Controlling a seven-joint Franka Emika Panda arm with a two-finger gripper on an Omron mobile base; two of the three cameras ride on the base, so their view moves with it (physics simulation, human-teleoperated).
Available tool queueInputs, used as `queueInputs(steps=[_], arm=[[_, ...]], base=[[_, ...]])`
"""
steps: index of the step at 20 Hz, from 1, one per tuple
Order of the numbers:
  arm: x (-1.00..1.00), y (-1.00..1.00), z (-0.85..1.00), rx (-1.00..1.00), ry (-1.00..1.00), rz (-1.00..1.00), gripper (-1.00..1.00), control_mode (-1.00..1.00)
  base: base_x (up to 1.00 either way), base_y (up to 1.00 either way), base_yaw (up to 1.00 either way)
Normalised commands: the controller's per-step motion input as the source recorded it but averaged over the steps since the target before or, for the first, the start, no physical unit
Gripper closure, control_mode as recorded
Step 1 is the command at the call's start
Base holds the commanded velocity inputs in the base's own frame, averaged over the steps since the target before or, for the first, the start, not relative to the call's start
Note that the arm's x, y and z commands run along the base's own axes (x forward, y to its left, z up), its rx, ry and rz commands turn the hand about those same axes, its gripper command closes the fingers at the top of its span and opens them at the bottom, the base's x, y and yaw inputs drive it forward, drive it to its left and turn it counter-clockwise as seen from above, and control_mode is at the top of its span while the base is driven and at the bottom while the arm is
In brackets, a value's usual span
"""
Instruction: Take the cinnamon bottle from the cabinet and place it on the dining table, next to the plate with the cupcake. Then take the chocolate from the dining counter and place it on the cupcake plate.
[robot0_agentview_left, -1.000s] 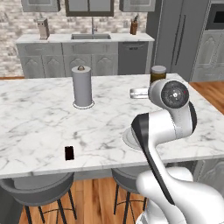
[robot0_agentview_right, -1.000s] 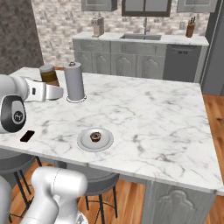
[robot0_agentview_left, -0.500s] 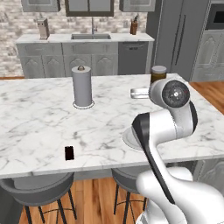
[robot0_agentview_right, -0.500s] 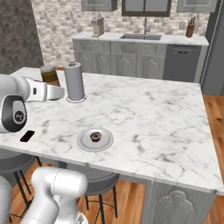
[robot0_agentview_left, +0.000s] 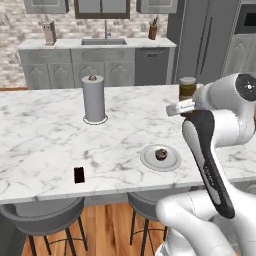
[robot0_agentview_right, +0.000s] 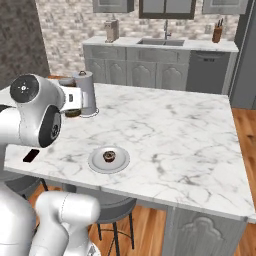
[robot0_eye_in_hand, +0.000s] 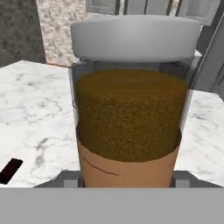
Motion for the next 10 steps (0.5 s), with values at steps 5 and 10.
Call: queueInputs(steps=[5,10], arm=[[-0.16,-0.53,-0.08,0.10,0.00,0.40,1.00,-1.00],[-0.16,-0.54,-0.12,0.10,0.02,0.39,1.00,-1.00]], base=[[0.00,0.00,0.00],[0.00,0.00,0.00]])
